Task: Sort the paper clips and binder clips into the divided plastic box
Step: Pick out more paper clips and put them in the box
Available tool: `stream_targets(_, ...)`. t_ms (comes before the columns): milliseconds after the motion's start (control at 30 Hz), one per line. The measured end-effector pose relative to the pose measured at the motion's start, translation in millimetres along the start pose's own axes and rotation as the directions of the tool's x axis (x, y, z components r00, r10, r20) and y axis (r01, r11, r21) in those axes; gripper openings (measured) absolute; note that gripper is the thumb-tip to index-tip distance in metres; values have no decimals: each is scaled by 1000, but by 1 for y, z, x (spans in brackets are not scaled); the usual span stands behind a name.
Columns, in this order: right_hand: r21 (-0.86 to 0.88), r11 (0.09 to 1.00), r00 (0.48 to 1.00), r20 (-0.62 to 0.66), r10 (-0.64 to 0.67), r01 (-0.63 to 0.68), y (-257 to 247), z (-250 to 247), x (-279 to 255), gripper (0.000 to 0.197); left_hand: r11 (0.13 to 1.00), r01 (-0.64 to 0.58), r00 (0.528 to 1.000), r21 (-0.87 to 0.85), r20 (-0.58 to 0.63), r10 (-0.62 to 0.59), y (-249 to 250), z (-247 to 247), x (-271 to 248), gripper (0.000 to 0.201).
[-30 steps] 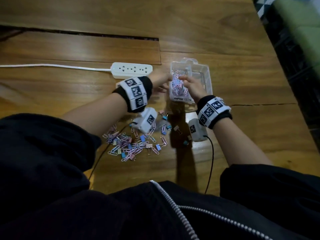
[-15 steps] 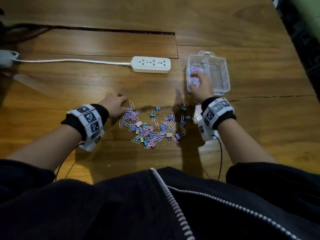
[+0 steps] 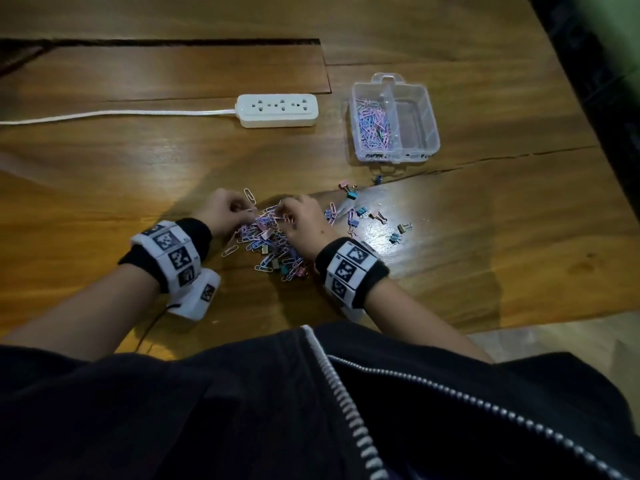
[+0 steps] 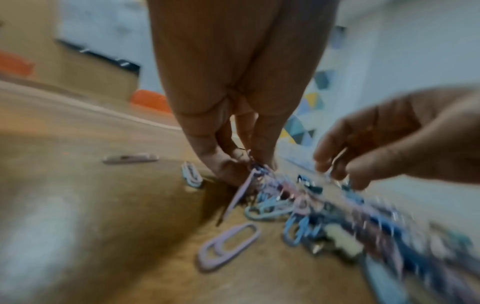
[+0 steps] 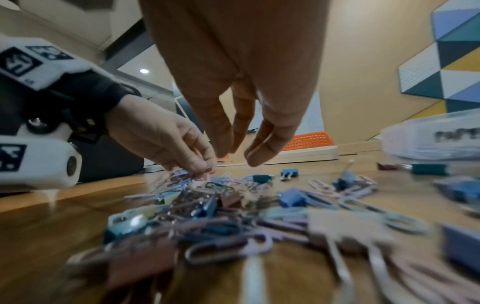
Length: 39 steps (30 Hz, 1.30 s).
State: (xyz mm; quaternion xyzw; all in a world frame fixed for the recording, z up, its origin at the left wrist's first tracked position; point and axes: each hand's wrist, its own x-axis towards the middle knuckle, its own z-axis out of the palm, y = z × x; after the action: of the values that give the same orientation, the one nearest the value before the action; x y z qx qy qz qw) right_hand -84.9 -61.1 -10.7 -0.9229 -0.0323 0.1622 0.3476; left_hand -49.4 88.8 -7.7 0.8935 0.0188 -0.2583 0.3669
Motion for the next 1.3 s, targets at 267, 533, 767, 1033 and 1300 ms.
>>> stream_targets(267,-210,975,986,161,-33,67,-22,1,24,40,628,306,951,-715,263,-164,-7,-23,0,19)
stream_targets(533,-335,937,974,227,-23,101,-15,-8,20,29,334,356,934,-872,320,-161,-6,-25,6,20)
stream_targets(767,-293,955,986,169,17,33,-4,-9,17,24,954,124,990,-272,97,-101,10,-17,14,41)
stream_targets(1033,563,780,962,162,219,-272,22,-27,0,26,881,-134,991,455,47,127,-4,5,10,51)
stream_targets(1300,914,202,924,306,231,-353,29,-38,-12,21,865,-191,978,465,11,210,0,31,-7,26)
